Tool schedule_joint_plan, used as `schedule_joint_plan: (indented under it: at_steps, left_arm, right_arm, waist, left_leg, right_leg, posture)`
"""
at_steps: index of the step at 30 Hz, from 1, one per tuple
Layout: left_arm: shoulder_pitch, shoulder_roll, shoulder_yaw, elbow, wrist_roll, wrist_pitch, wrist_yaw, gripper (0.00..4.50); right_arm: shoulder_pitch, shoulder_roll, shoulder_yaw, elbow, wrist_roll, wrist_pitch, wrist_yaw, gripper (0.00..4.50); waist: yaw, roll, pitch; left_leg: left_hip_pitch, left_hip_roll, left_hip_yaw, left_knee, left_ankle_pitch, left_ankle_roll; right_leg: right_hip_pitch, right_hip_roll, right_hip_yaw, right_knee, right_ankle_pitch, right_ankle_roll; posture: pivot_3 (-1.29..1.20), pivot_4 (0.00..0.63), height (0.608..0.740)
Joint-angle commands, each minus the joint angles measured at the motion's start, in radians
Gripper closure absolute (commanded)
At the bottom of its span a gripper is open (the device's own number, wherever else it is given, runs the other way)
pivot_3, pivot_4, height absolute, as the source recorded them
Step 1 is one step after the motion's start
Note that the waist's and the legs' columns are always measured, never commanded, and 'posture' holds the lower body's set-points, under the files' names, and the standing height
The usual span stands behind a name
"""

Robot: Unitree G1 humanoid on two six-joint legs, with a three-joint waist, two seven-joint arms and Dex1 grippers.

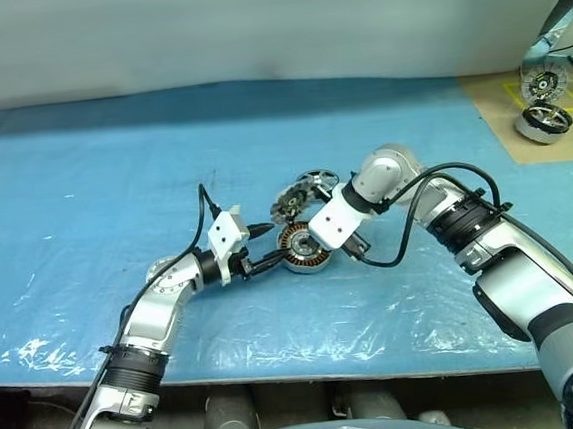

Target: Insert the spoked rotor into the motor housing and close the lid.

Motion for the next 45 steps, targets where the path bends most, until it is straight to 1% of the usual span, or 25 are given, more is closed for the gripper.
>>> schedule_joint_plan:
  at_steps: [1, 5, 6, 8, 12, 17, 24, 28, 32, 35, 38, 45]
  left_arm:
    - [0.002, 0.007, 0.016, -0.016, -0.018, -0.02, -0.006, 1.48]
    - [0.011, 0.011, 0.016, -0.028, -0.018, -0.017, -0.002, 1.48]
    - [0.012, 0.01, 0.016, -0.032, -0.019, -0.016, 0.0, 1.48]
    - [0.015, 0.009, 0.016, -0.037, -0.019, -0.014, 0.005, 1.48]
    - [0.024, 0.007, 0.016, -0.045, -0.019, -0.016, 0.008, 1.48]
    - [0.038, 0.013, 0.015, -0.047, -0.018, -0.025, 0.001, 1.48]
    - [0.064, 0.048, 0.023, -0.037, -0.063, -0.041, -0.086, 1.48]
    - [0.056, 0.058, 0.016, 0.05, -0.031, -0.12, -0.109, 1.48]
    - [0.029, 0.038, 0.011, 0.148, -0.009, -0.191, -0.107, 1.48]
    - [0.019, 0.025, 0.007, 0.178, 0.0, -0.219, -0.102, 1.48]
    - [0.013, 0.02, 0.008, 0.172, 0.004, -0.215, -0.097, 1.48]
    - [0.002, 0.029, 0.014, 0.133, -0.001, -0.174, -0.085, 1.48]
  right_arm:
    - [-0.04, -0.009, -0.012, -0.023, 0.013, -0.012, 0.038, 4.48]
    - [-0.057, 0.0, -0.012, 0.011, 0.006, -0.039, 0.039, 4.48]
    - [-0.062, 0.003, -0.009, 0.023, 0.001, -0.056, 0.033, 4.31]
    - [-0.07, 0.008, -0.007, 0.04, -0.005, -0.075, 0.027, 3.94]
    - [-0.081, 0.022, -0.007, 0.067, -0.016, -0.09, 0.013, 2.57]
    - [-0.083, 0.028, -0.005, 0.08, -0.024, -0.105, 0.016, 2.57]
    - [-0.084, 0.038, 0.0, 0.074, -0.02, -0.118, 0.032, 2.57]
    - [-0.099, 0.05, 0.01, 0.117, -0.062, -0.16, -0.011, 2.57]
    - [-0.106, 0.057, 0.018, 0.149, -0.084, -0.19, -0.021, 2.57]
    - [-0.11, 0.056, 0.029, 0.173, -0.111, -0.223, -0.034, 2.57]
    - [-0.11, 0.062, 0.031, 0.181, -0.116, -0.237, -0.034, 3.15]
    - [-0.12, 0.069, 0.038, 0.188, -0.144, -0.282, -0.051, 3.15]
  waist:
    - [0.0, 0.0, 0.0]
    - [0.0, 0.0, 0.0]
    - [0.0, 0.0, 0.0]
    - [0.0, 0.0, 0.0]
    - [0.0, 0.0, 0.0]
    - [0.0, 0.0, 0.0]
    - [0.0, 0.0, 0.0]
    - [-0.001, 0.0, 0.0]
    - [-0.001, 0.0, 0.0]
    - [-0.002, 0.0, 0.0]
    - [-0.003, -0.001, 0.0]
    - [-0.006, -0.001, 0.0]
  left_leg:
    - [0.0, 0.0, 0.0, 0.0, 0.0, 0.0]
    - [0.0, 0.0, 0.0, 0.0, 0.0, 0.0]
    - [0.0, 0.0, 0.0, 0.0, 0.0, 0.0]
    - [0.0, 0.0, 0.0, 0.0, 0.0, 0.0]
    - [-0.003, 0.0, 0.0, 0.002, 0.0, 0.0]
    - [-0.011, 0.0, 0.0, 0.008, -0.001, 0.002]
    - [-0.01, 0.001, 0.0, 0.012, -0.001, 0.002]
    - [-0.01, 0.0, 0.0, 0.013, -0.001, 0.002]
    - [-0.01, 0.0, 0.0, 0.013, -0.001, 0.002]
    - [-0.01, 0.0, 0.0, 0.013, -0.001, 0.002]
    - [-0.009, 0.0, 0.0, 0.013, -0.001, 0.002]
    - [-0.008, 0.001, 0.0, 0.013, -0.001, 0.001]
  right_leg:
    - [0.0, 0.0, 0.0, 0.0, 0.0, 0.0]
    - [0.0, 0.0, 0.0, 0.001, 0.0, 0.0]
    - [0.0, 0.0, 0.0, 0.001, 0.0, 0.0]
    - [0.0, 0.0, 0.0, 0.001, 0.0, 0.0]
    - [-0.004, 0.0, 0.0, 0.003, 0.0, 0.0]
    - [-0.011, 0.0, 0.0, 0.008, 0.0, 0.0]
    - [-0.011, 0.0, 0.001, 0.013, 0.0, 0.0]
    - [-0.011, 0.0, 0.001, 0.013, 0.0, 0.0]
    - [-0.011, 0.0, 0.001, 0.013, 0.0, -0.001]
    - [-0.011, 0.0, 0.001, 0.014, 0.0, -0.001]
    - [-0.01, 0.0, 0.001, 0.014, 0.001, -0.001]
    - [-0.01, 0.0, 0.001, 0.014, 0.001, -0.002]
  posture:
    - [0.0, 0.15, 0.74]
    - [0.0, 0.15, 0.74]
    - [0.0, 0.15, 0.74]
    - [0.0, 0.15, 0.74]
    - [0.0, 0.15, 0.74]
    - [0.0, 0.15, 0.74]
    - [0.0, 0.15, 0.74]
    - [0.0, 0.15, 0.74]
    - [0.0, 0.15, 0.74]
    - [0.0, 0.15, 0.74]
    - [0.0, 0.15, 0.74]
    - [0.0, 0.15, 0.74]
